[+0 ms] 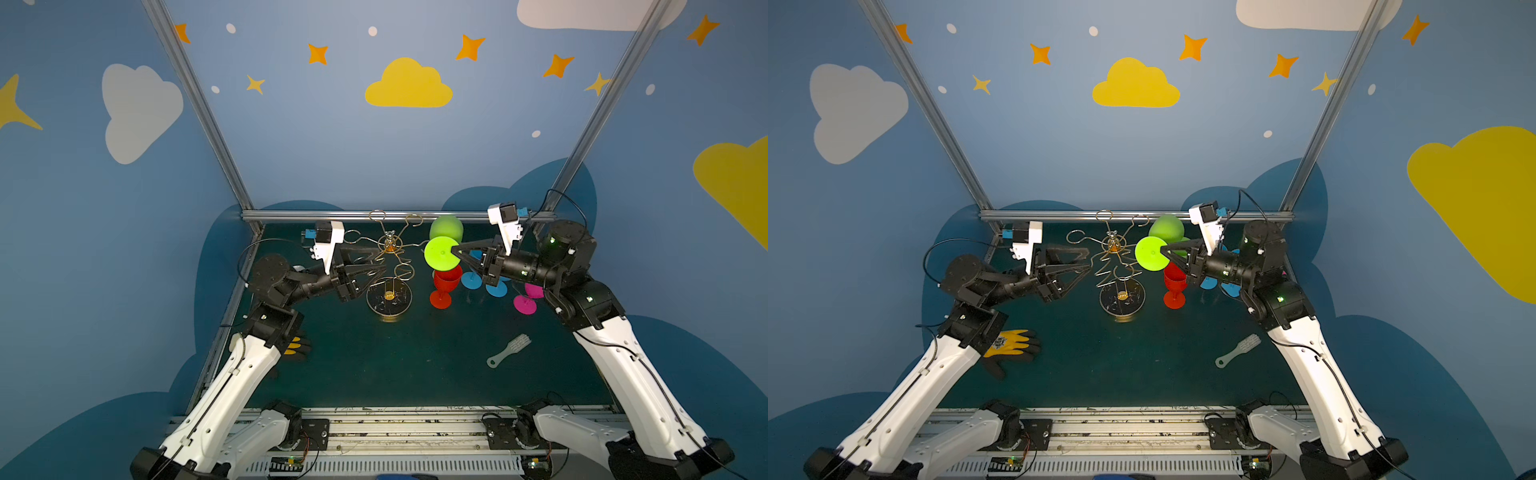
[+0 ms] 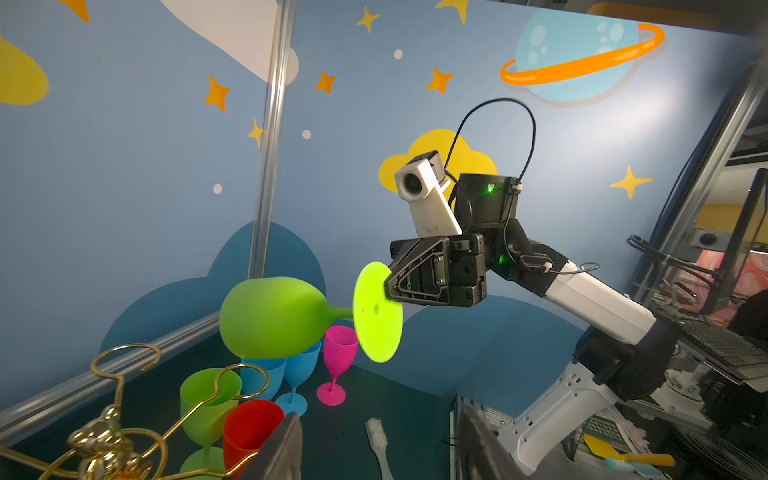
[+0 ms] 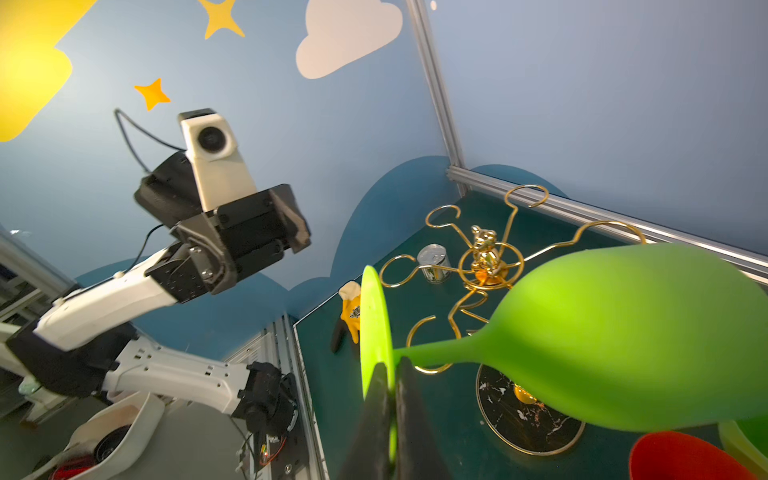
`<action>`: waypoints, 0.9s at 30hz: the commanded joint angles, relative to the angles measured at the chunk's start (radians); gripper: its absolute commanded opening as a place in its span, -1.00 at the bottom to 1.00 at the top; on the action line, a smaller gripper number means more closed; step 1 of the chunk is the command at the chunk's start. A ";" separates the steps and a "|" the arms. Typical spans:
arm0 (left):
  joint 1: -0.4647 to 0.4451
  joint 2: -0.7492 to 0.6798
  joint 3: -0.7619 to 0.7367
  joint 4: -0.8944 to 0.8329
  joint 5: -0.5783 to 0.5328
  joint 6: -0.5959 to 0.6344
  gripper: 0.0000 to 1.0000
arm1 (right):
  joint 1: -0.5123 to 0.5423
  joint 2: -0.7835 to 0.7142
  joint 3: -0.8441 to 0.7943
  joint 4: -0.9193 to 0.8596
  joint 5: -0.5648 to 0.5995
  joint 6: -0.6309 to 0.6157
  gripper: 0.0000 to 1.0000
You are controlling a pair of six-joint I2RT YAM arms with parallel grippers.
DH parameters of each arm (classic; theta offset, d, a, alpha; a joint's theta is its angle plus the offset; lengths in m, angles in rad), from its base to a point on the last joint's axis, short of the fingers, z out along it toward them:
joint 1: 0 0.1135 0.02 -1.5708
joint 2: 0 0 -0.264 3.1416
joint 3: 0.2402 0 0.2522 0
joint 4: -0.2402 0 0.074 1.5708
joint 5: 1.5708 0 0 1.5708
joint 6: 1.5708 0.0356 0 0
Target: Take the wine glass off the wine glass rack
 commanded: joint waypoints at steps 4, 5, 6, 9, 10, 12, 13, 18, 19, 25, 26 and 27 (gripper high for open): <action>-0.084 0.076 0.050 0.010 0.027 0.031 0.18 | 0.060 -0.037 0.017 0.016 0.002 -0.037 -1.00; -0.095 0.088 0.054 0.018 0.026 0.030 0.19 | 0.067 -0.037 0.016 0.019 0.004 -0.037 -1.00; -0.105 0.099 0.061 0.026 0.026 0.027 0.20 | 0.076 -0.038 0.013 0.024 0.008 -0.036 -1.00; -0.130 0.122 0.083 0.031 0.028 0.031 0.21 | 0.096 -0.034 0.005 0.041 0.018 -0.029 -1.00; -0.135 0.126 0.086 0.033 0.026 0.032 0.21 | 0.103 -0.033 0.005 0.047 0.019 -0.026 -1.00; -0.145 0.133 0.090 0.045 0.024 0.034 0.21 | 0.121 -0.026 0.002 0.056 0.022 -0.021 -1.00; -0.148 0.137 0.091 0.048 0.021 0.034 0.21 | 0.129 -0.021 0.002 0.059 0.024 -0.022 -1.00; -0.163 0.159 0.096 0.048 0.024 0.028 0.20 | 0.163 -0.005 0.005 0.064 0.043 -0.022 -1.00; -0.165 0.163 0.099 0.051 0.025 0.023 0.18 | 0.171 -0.001 0.005 0.064 0.043 -0.022 -1.00; -0.179 0.175 0.107 0.058 0.032 0.013 -0.03 | 0.206 0.017 0.008 0.063 0.072 -0.033 -1.00; -0.181 0.178 0.108 0.060 0.032 0.009 -0.11 | 0.210 0.020 0.009 0.062 0.072 -0.036 -1.00; -0.183 0.179 0.109 0.063 0.033 0.005 -0.19 | 0.213 0.023 0.010 0.060 0.074 -0.037 -1.00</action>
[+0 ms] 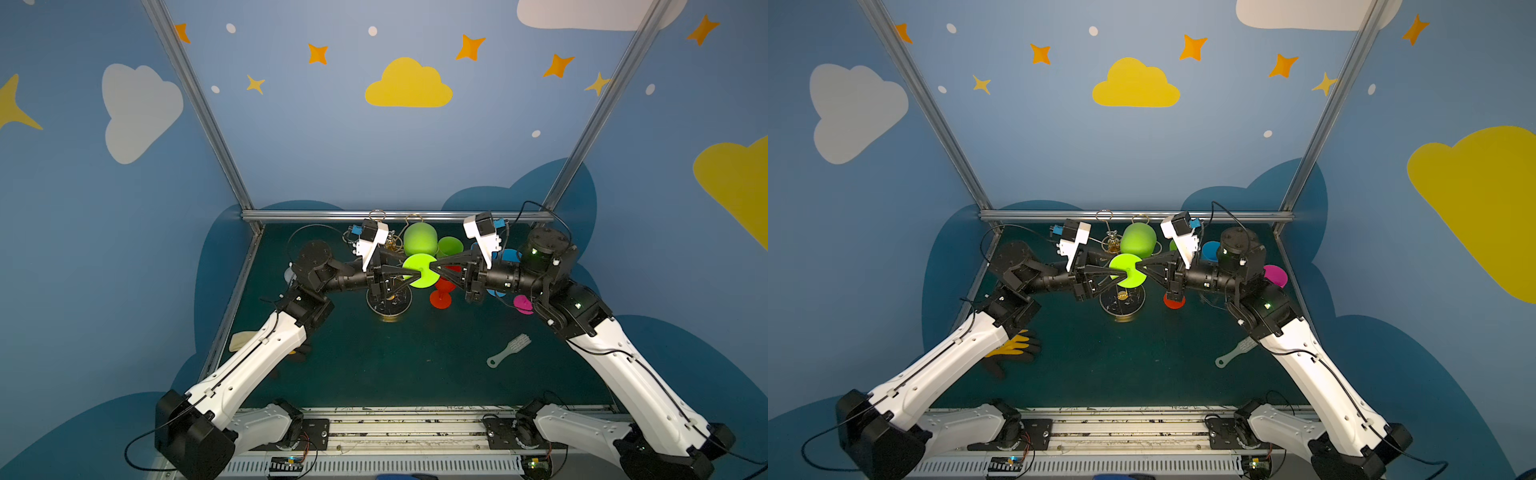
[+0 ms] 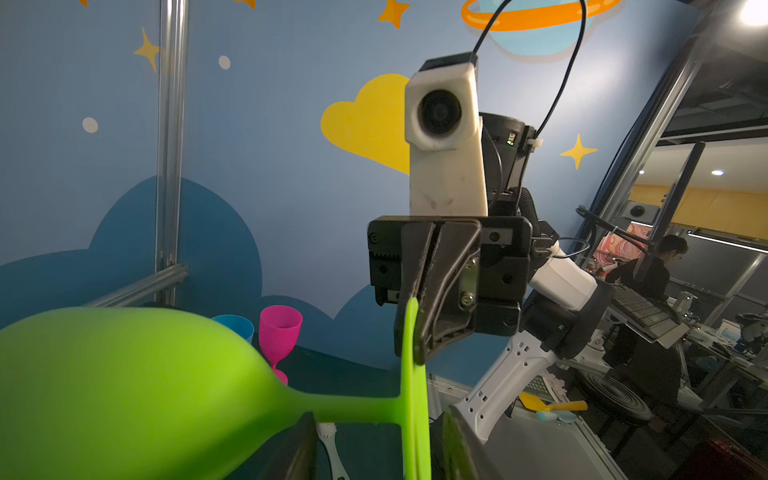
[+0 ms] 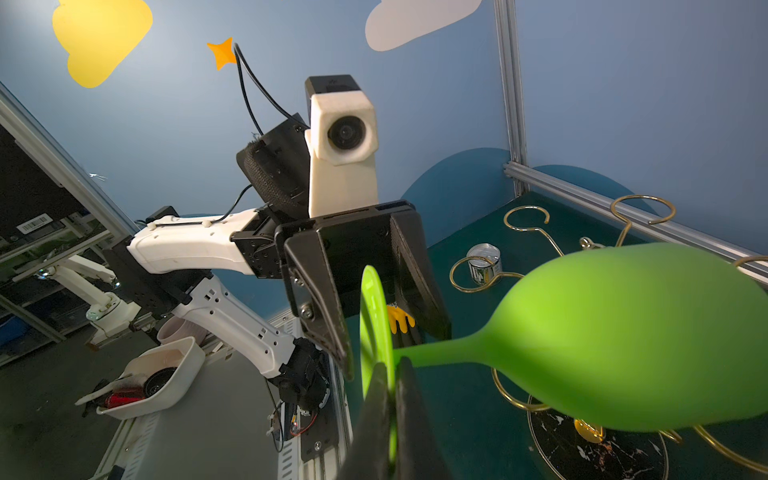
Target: Take the wine glass off the wine glass rack
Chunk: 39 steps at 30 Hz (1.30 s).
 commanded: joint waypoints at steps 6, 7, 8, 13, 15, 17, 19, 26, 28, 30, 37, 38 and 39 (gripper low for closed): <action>-0.012 0.001 0.021 0.074 0.010 -0.075 -0.71 | 0.024 0.007 0.011 0.026 0.032 -0.026 -1.00; -0.011 0.000 0.017 0.092 0.008 -0.096 -0.80 | 0.024 0.005 0.012 0.026 0.032 -0.028 -1.00; -0.012 -0.001 0.013 0.108 0.003 -0.112 -0.88 | 0.024 0.004 0.014 0.025 0.032 -0.030 -1.00; -0.012 -0.023 -0.001 0.169 -0.041 -0.201 -0.93 | 0.025 -0.015 0.022 0.014 0.055 -0.048 -0.81; -0.011 -0.034 -0.003 0.173 -0.065 -0.228 -0.94 | 0.024 -0.036 0.011 0.008 0.092 -0.070 -0.30; -0.012 -0.043 0.001 0.163 -0.085 -0.247 -0.94 | 0.024 -0.070 -0.017 0.002 0.158 -0.118 0.05; -0.012 -0.052 0.006 0.142 -0.111 -0.266 -0.94 | 0.023 -0.126 -0.068 0.003 0.261 -0.183 0.32; -0.011 -0.054 0.041 0.091 -0.154 -0.390 -0.94 | 0.018 -0.273 -0.315 0.172 0.449 -0.406 0.74; -0.011 -0.045 0.051 0.106 -0.143 -0.436 -0.94 | 0.017 -0.284 -0.374 0.272 0.436 -0.450 0.77; -0.011 -0.033 0.070 0.107 -0.131 -0.477 -0.94 | 0.017 -0.282 -0.422 0.370 0.431 -0.482 0.77; -0.011 -0.003 0.109 0.083 -0.089 -0.568 -0.94 | 0.017 -0.218 -0.476 0.570 0.345 -0.612 0.79; -0.011 -0.003 0.108 0.076 -0.089 -0.568 -0.94 | 0.017 -0.208 -0.468 0.564 0.346 -0.620 0.79; -0.011 -0.004 0.108 0.063 -0.090 -0.568 -0.94 | 0.018 -0.203 -0.455 0.554 0.348 -0.633 0.79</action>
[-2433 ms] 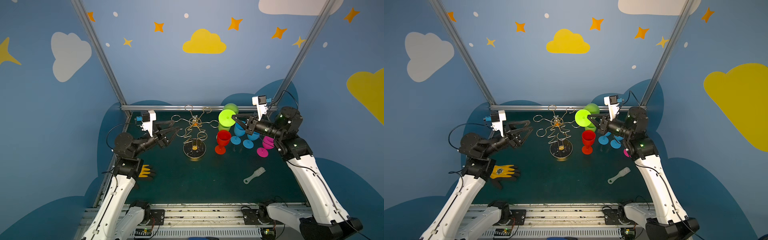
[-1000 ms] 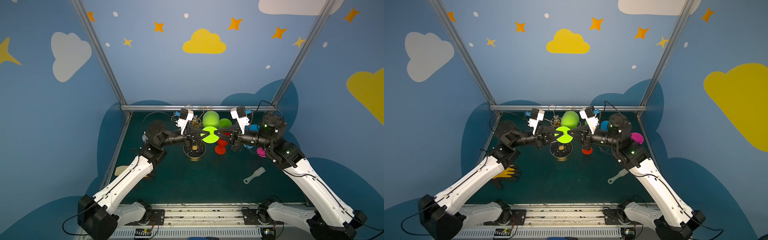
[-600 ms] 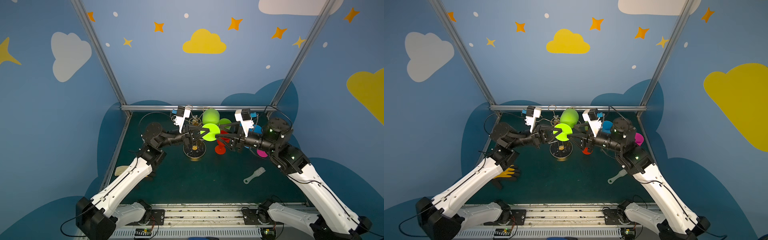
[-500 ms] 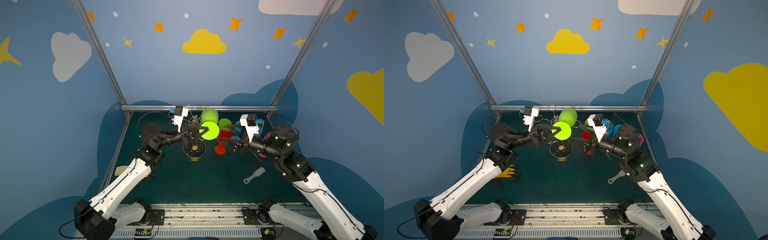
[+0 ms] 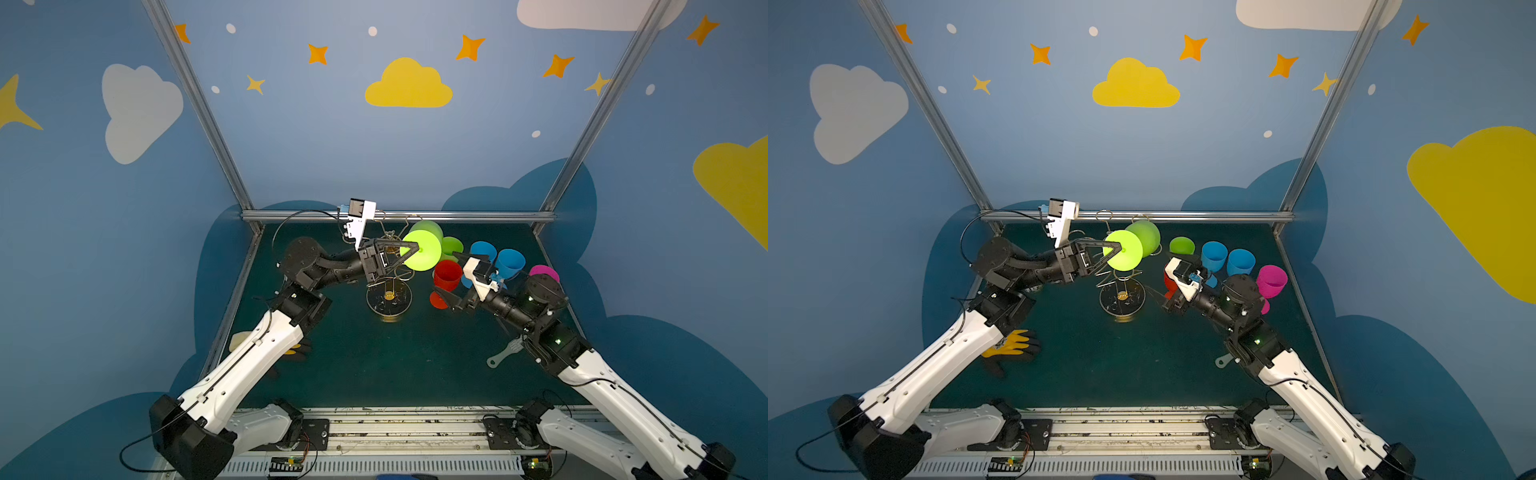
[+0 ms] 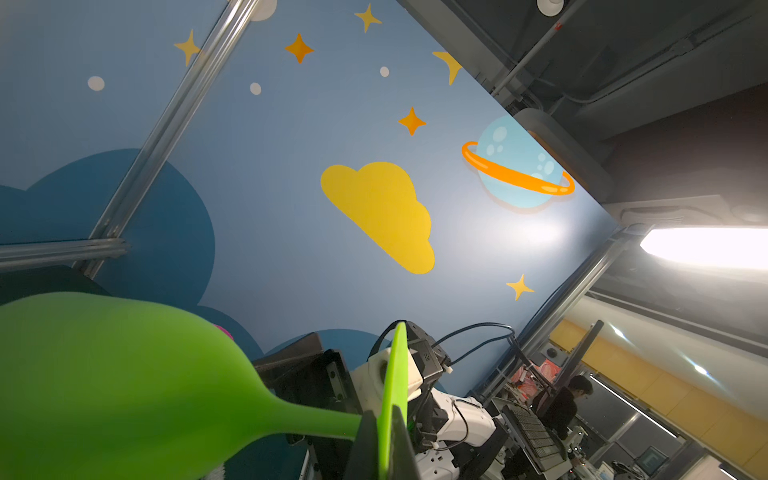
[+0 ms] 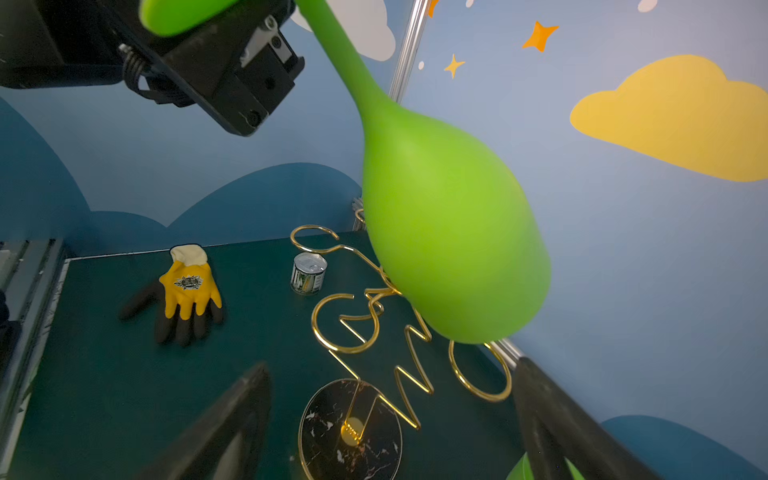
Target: Take the wine glass off the wine glass rack
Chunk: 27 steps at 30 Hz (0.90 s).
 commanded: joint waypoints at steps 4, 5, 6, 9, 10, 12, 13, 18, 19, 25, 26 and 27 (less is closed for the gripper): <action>0.000 0.009 0.027 -0.032 0.036 -0.049 -0.94 | -0.002 0.019 0.072 0.066 -0.009 -0.103 0.79; 0.000 0.013 0.029 -0.031 0.042 -0.054 -0.94 | -0.002 0.025 0.076 0.070 -0.012 -0.107 0.79; 0.000 0.016 0.032 -0.026 0.049 -0.062 -0.94 | -0.002 0.033 0.080 0.076 -0.017 -0.111 0.79; 0.000 0.033 0.041 -0.007 0.076 -0.093 -0.94 | -0.002 0.063 0.095 0.087 -0.027 -0.113 0.79; -0.001 0.039 0.044 0.001 0.084 -0.105 -0.94 | -0.002 0.075 0.101 0.087 -0.030 -0.116 0.79; 0.000 0.050 0.048 0.027 0.102 -0.133 -0.94 | -0.002 0.101 0.114 0.087 -0.037 -0.118 0.79; 0.000 0.055 0.053 0.036 0.112 -0.143 -0.94 | -0.002 0.118 0.121 0.090 -0.034 -0.119 0.79; -0.001 0.062 0.065 0.038 0.143 -0.153 -0.94 | -0.010 0.189 0.154 0.098 -0.032 -0.109 0.78; 0.000 0.061 0.066 0.040 0.148 -0.154 -0.94 | -0.011 0.198 0.158 0.099 -0.035 -0.103 0.78; 0.000 0.063 0.071 0.063 0.177 -0.175 -0.94 | -0.014 0.224 0.165 0.096 -0.037 -0.070 0.67; 0.000 0.062 0.073 0.065 0.179 -0.177 -0.94 | -0.014 0.224 0.165 0.091 -0.037 -0.069 0.66; -0.001 0.063 0.077 0.069 0.184 -0.182 -0.94 | -0.014 0.224 0.165 0.087 -0.038 -0.068 0.66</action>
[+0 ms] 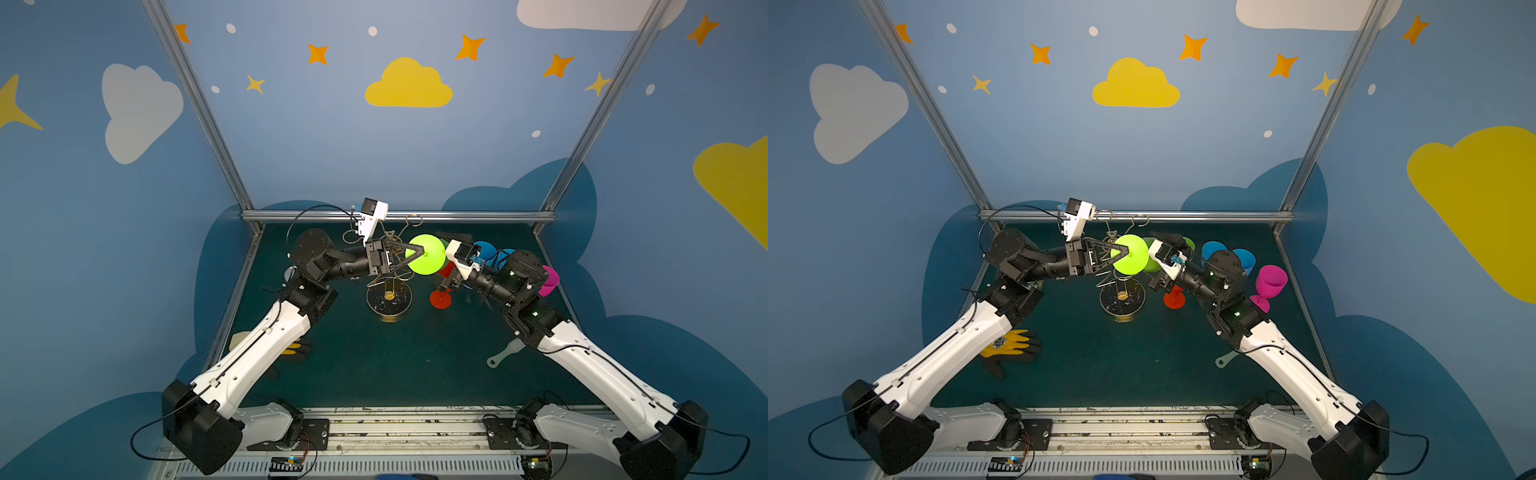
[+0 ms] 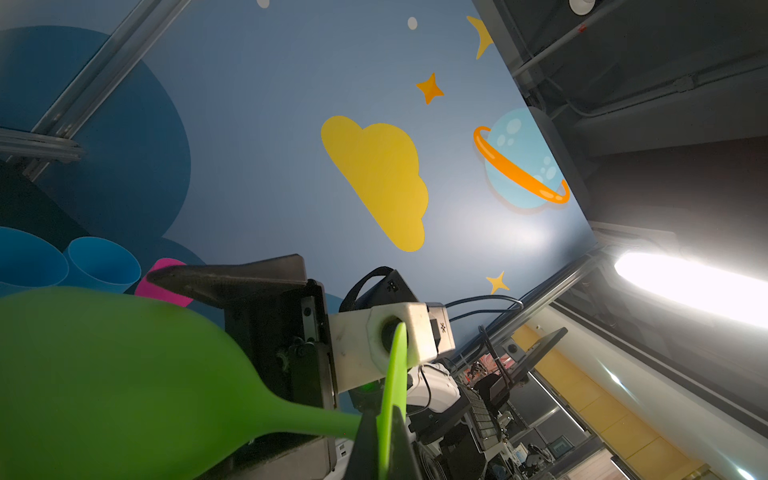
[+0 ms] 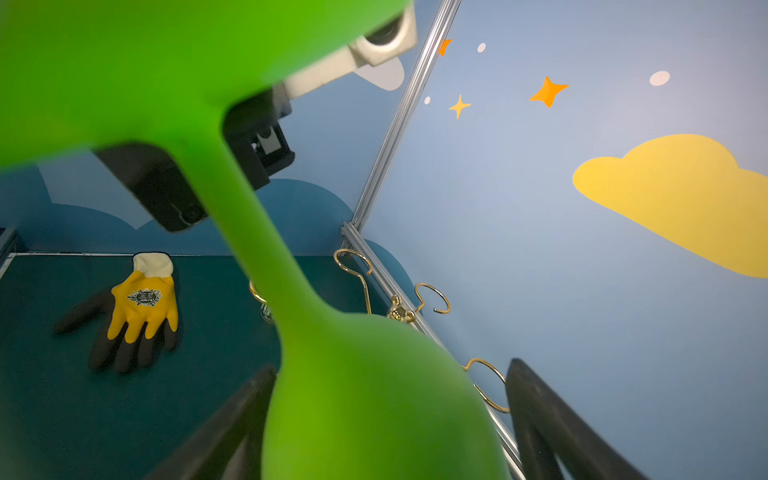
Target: Take the wine glass off the wine glass rack
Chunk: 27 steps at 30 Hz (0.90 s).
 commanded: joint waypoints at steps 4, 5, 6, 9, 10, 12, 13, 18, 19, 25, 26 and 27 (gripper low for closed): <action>-0.010 -0.003 0.059 0.092 0.085 -0.050 -0.94 | -0.003 0.025 0.025 -0.028 0.017 0.024 0.73; -0.011 -0.004 0.061 0.101 0.089 -0.058 -0.93 | -0.002 0.027 0.025 -0.028 0.017 0.024 0.74; -0.012 -0.004 0.064 0.105 0.095 -0.063 -0.94 | -0.003 0.030 0.025 -0.030 0.018 0.026 0.74; -0.010 -0.012 0.075 0.095 0.104 -0.058 -0.94 | -0.002 0.034 0.023 -0.038 0.011 0.029 0.75; -0.011 -0.013 0.077 0.087 0.104 -0.055 -0.94 | -0.003 0.033 0.021 -0.040 0.011 0.031 0.75; -0.010 -0.014 0.082 0.076 0.106 -0.048 -0.94 | -0.002 0.029 0.015 -0.037 0.016 0.037 0.75; -0.011 -0.014 0.083 0.077 0.110 -0.047 -0.94 | -0.003 0.027 0.012 -0.036 0.021 0.040 0.74; -0.010 -0.011 0.085 0.067 0.110 -0.034 -0.93 | -0.002 0.009 0.009 -0.051 0.026 0.070 0.25; -0.010 -0.012 0.088 0.055 0.108 -0.023 -0.92 | -0.002 0.004 0.009 -0.054 0.033 0.080 0.12; 0.006 -0.053 0.109 -0.133 0.026 0.192 -0.41 | -0.001 -0.043 -0.010 -0.064 0.058 0.179 -0.25; 0.011 -0.062 0.109 -0.159 0.000 0.241 -0.27 | -0.001 -0.051 -0.011 -0.077 0.065 0.188 -0.28; 0.015 -0.071 0.107 -0.181 -0.026 0.285 -0.19 | 0.000 -0.060 -0.004 -0.106 0.075 0.202 -0.31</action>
